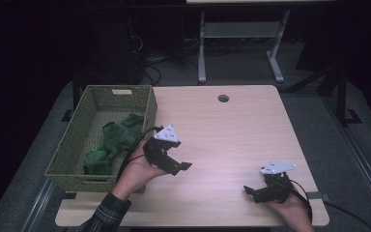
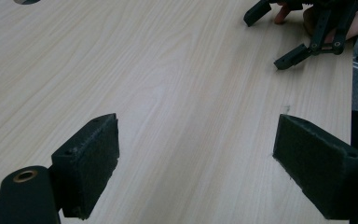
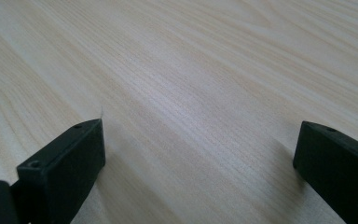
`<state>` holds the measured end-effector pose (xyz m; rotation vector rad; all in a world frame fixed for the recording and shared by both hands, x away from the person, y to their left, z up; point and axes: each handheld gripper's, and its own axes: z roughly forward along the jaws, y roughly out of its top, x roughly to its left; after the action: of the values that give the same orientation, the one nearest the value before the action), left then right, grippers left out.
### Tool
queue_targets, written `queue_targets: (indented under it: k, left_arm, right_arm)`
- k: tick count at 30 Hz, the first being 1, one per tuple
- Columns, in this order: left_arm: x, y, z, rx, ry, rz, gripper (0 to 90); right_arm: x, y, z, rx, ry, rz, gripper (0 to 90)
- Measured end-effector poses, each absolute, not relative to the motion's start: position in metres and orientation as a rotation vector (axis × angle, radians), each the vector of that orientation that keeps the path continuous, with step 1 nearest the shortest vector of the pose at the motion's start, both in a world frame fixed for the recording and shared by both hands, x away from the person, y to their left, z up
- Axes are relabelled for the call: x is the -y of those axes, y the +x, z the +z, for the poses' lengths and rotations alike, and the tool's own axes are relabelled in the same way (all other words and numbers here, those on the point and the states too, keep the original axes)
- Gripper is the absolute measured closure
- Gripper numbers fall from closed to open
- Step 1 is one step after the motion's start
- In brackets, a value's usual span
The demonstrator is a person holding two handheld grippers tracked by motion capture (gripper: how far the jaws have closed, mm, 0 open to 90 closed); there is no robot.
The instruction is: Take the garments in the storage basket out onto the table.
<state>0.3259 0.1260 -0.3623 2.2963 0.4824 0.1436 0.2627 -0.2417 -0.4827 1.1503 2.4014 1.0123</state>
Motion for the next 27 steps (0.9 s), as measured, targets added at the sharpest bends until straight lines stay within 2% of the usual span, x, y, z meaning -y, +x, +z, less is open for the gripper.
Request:
queue_targets:
  k: [8, 27]
  left_arm:
    - [-0.133, 0.337, -0.350, -0.471, 2.295, 0.138, 14.0]
    - [-0.196, 0.347, -0.328, -0.559, 2.252, 0.223, 17.4]
  right_arm:
    - [0.242, 0.262, -0.483, -2.399, 1.156, 1.010, 1.9]
    - [0.241, 0.263, -0.483, -2.387, 1.162, 1.009, 1.9]
